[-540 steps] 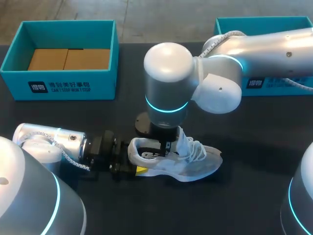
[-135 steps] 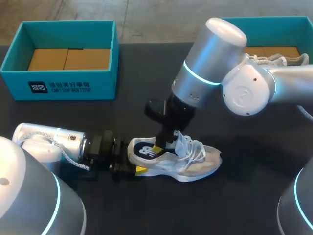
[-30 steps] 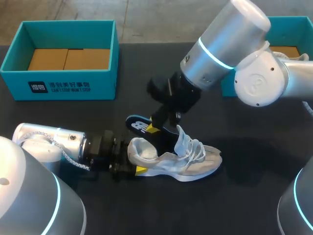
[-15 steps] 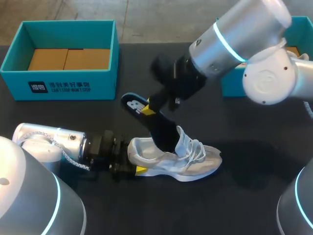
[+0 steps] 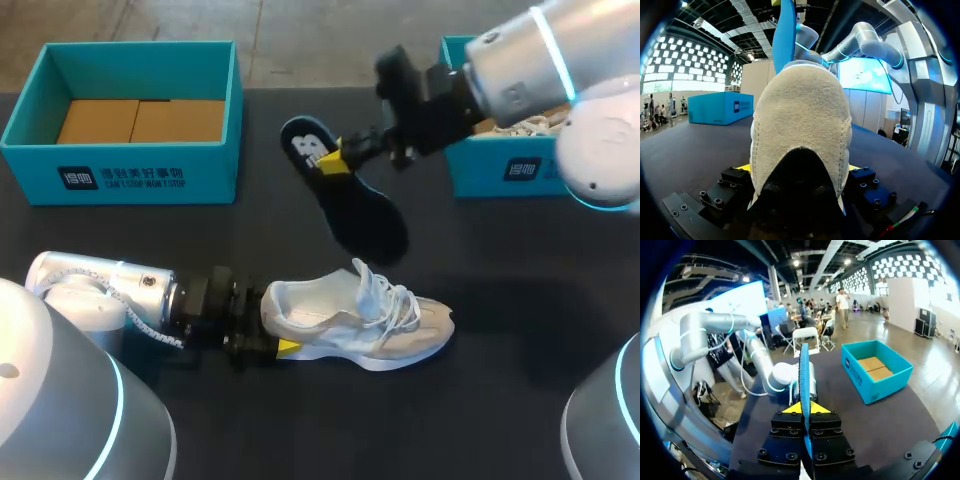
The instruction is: Take the shoe out of the shoebox, open the shoe tongue, remove and reinsert the insole, then place the shoe into the shoebox
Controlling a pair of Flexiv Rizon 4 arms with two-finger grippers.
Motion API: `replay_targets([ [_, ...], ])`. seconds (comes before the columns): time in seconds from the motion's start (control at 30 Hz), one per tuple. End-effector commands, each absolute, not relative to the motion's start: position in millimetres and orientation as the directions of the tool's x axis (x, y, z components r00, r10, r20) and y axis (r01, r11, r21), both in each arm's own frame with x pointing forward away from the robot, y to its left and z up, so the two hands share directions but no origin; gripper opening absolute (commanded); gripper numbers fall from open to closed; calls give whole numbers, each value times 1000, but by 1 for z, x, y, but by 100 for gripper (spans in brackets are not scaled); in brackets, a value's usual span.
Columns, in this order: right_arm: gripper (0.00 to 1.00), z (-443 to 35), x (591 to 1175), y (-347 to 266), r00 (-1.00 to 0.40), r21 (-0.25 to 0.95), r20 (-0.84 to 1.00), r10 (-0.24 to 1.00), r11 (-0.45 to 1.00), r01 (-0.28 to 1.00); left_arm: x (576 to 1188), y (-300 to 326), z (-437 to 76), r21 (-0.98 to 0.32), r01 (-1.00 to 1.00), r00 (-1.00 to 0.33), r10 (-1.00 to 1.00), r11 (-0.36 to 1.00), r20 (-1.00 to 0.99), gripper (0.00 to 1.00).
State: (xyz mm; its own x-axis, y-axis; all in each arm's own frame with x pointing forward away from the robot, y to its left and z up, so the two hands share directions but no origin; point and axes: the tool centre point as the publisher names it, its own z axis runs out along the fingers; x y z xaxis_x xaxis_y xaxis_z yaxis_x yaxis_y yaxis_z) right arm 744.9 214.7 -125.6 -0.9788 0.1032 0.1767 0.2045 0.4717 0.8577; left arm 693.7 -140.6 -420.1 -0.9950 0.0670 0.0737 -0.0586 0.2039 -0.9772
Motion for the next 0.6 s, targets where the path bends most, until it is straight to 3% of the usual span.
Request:
replay_targets([
  [0.03, 0, -114, 735, 190, -973, 910, 202, 113, 346, 229, 695, -141, -424, -977, -58, -995, 65, 204, 72, 0],
  [0.13, 0, -102, 730, 177, -963, 938, 234, 132, 231, 259, 695, -141, -424, -977, -58, -995, 65, 204, 72, 0],
  [0.17, 0, -96, 726, 172, -952, 937, 235, 195, 214, 275, 695, -141, -424, -977, -58, -995, 65, 204, 72, 0],
  [0.6, 0, -96, 726, 172, -952, 937, 235, 195, 214, 275, 695, -141, -424, -977, -58, -995, 65, 204, 72, 0],
])
